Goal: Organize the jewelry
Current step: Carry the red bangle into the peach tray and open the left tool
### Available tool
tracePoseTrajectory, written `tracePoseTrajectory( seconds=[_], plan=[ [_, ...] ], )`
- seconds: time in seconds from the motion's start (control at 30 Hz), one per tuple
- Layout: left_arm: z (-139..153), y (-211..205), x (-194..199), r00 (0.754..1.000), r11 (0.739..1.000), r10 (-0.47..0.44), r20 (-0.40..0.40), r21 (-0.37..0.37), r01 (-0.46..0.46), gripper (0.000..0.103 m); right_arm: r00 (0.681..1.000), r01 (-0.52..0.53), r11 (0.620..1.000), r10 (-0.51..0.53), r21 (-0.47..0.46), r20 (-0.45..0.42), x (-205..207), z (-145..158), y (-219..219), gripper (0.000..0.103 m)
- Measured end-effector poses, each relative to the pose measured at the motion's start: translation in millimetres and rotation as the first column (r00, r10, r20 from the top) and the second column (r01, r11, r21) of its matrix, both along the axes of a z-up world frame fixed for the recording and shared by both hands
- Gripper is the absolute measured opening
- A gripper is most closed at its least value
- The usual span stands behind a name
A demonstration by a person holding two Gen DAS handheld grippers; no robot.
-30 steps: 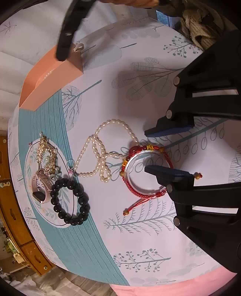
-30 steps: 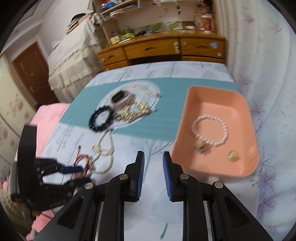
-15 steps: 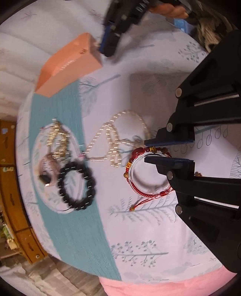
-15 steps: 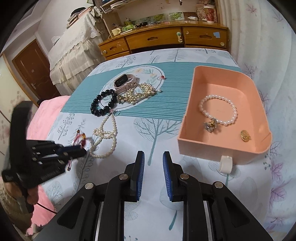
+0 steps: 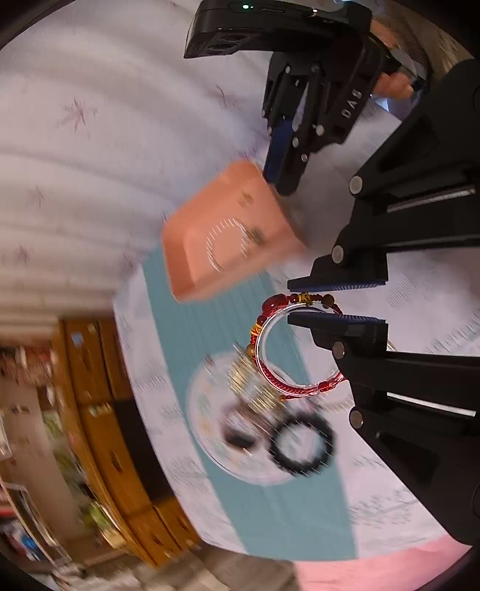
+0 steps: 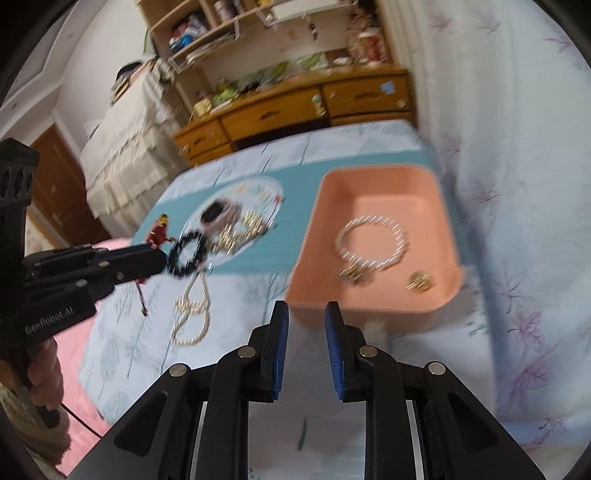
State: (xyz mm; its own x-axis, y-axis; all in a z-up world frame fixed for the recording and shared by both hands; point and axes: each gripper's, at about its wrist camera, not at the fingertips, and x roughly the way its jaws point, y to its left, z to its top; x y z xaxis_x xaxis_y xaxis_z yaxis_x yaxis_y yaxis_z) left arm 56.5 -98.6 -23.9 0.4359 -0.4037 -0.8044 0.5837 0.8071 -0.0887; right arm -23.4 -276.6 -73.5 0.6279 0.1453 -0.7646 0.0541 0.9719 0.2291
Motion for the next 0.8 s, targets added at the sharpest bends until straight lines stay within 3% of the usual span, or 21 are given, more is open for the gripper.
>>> tracePoseTrajectory(
  seconds=[0.17, 0.3, 0.63, 0.8],
  plan=[
    [19.1, -52.9, 11.7, 0.997, 0.997, -0.068, 0.037, -0.028, 0.069, 0.008, 0.994, 0.092, 0.996, -0.092, 0.001, 0.055, -5.4, 20.4, -29.4, 0.02],
    [16.9, -92.9, 34.8, 0.995, 0.994, -0.099, 0.007, -0.047, 0.1, 0.008, 0.988, 0.145, 0.989, -0.145, 0.006, 0.058, -10.8, 20.8, -50.7, 0.02],
    [-45.0, -169.4, 98.5, 0.988, 0.995, -0.074, -0.132, -0.075, 0.064, 0.008, 0.983, 0.184, 0.982, -0.185, 0.036, 0.017, -21.3, -3.4, -74.2, 0.02],
    [-69.3, -179.0, 106.7, 0.981, 0.999, -0.051, -0.186, -0.02, 0.049, 0.011, 0.984, 0.177, 0.984, -0.178, 0.033, 0.015, -23.6, -8.8, -72.8, 0.02]
  ],
)
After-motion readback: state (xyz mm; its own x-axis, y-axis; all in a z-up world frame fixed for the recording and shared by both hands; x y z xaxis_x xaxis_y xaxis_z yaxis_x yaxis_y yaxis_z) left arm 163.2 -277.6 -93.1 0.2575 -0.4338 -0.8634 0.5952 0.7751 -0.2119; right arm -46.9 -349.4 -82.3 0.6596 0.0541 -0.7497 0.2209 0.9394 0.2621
